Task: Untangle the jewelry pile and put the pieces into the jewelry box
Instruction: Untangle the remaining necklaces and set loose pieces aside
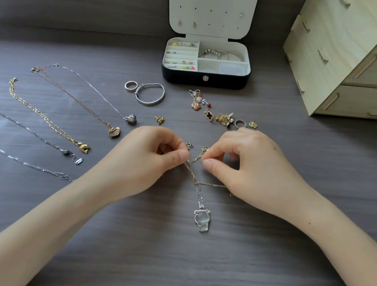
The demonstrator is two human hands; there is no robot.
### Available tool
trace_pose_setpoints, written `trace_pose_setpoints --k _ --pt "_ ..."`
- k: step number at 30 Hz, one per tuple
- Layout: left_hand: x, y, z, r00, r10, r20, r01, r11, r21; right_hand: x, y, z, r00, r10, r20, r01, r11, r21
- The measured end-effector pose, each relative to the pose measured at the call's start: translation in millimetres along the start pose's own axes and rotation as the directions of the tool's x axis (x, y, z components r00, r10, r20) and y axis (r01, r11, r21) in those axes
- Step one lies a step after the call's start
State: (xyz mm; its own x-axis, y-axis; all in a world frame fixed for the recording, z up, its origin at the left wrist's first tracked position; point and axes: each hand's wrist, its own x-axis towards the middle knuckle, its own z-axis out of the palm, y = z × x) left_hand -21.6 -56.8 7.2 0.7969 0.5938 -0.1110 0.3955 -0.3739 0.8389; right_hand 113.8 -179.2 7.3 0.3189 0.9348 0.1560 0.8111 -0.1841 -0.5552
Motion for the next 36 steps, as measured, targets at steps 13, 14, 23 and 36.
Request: trace_pose_setpoints --k 13,14,23,36 --pt "-5.3 -1.7 3.0 0.994 0.104 -0.042 -0.097 0.985 0.142 -1.1 -15.6 10.0 0.991 0.128 -0.029 -0.128 0.991 -0.024" --pt "-5.5 -1.6 3.2 0.993 0.107 -0.047 -0.099 0.984 0.151 -0.4 -18.1 10.7 0.990 0.137 -0.032 -0.138 0.990 -0.029" --pt "-8.0 -6.3 8.3 0.972 0.209 -0.112 -0.158 0.923 0.351 1.6 -28.1 9.7 0.977 0.211 -0.001 -0.208 0.964 -0.168" --pt "-7.7 -7.6 13.6 0.941 0.311 -0.135 -0.193 0.818 0.541 -7.6 -26.8 -5.6 0.979 0.186 0.086 -0.141 0.917 -0.374"
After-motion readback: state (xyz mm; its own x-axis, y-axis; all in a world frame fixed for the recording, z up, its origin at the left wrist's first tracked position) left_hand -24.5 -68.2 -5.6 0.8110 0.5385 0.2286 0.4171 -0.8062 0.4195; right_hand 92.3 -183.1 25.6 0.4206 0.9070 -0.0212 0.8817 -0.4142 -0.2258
